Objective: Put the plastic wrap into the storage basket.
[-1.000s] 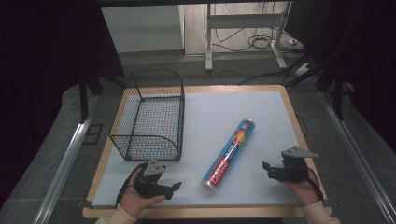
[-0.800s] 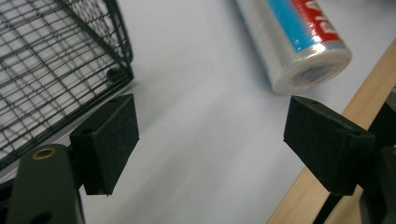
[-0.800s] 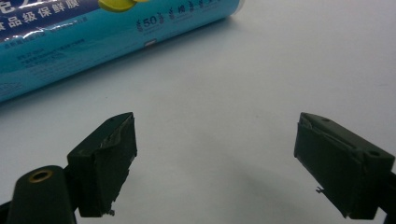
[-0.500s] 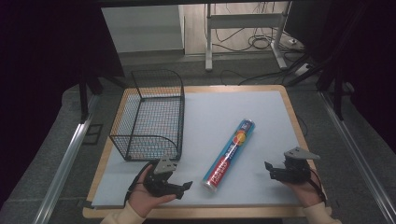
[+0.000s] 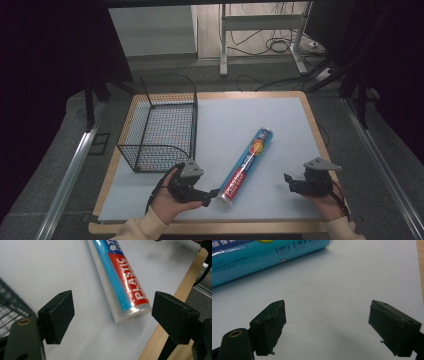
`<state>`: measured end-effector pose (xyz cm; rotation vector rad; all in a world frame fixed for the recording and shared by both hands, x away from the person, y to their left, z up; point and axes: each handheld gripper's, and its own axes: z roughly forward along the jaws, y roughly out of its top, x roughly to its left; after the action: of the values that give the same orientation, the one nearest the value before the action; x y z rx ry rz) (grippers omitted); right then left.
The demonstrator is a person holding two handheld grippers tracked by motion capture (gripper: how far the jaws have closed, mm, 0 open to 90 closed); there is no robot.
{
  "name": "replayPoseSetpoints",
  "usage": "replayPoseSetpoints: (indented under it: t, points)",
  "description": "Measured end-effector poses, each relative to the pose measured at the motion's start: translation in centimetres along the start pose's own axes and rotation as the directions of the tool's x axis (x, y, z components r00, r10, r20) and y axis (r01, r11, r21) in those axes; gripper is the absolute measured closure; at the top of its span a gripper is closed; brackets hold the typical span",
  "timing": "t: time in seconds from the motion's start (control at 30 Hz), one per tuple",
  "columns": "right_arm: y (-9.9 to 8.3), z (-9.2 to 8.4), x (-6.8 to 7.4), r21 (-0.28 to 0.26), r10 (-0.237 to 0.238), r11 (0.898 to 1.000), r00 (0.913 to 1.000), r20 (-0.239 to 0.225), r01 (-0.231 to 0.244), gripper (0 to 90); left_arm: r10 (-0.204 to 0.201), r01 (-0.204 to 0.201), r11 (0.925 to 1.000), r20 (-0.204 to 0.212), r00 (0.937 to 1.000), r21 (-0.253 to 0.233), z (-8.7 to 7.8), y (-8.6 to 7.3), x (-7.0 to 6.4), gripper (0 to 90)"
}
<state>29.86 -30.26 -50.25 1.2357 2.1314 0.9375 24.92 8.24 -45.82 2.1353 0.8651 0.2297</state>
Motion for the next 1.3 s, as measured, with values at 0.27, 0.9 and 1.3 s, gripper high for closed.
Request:
replayPoseSetpoints:
  t: [0.27,0.9,1.3]
  points:
    - [-0.1,0.2,-0.1,0.01,0.0,1.0,1.0,0.001,0.0,14.2,0.002,-0.002,0.9999,0.025,0.9997,0.015,1.8,1.8,-0.5,17.3]
    - [-0.3,0.5,-0.3,0.03,-0.003,1.0,0.9999,0.013,0.003,14.2,-0.034,0.032,0.9982,0.034,0.9988,0.049,5.6,5.1,-0.5,13.8]
    - [-0.4,0.6,-0.4,0.039,-0.004,0.999,0.9998,0.021,0.003,14.2,-0.04,0.038,0.994,0.021,0.999,0.103,8.5,7.1,-0.9,12.0]
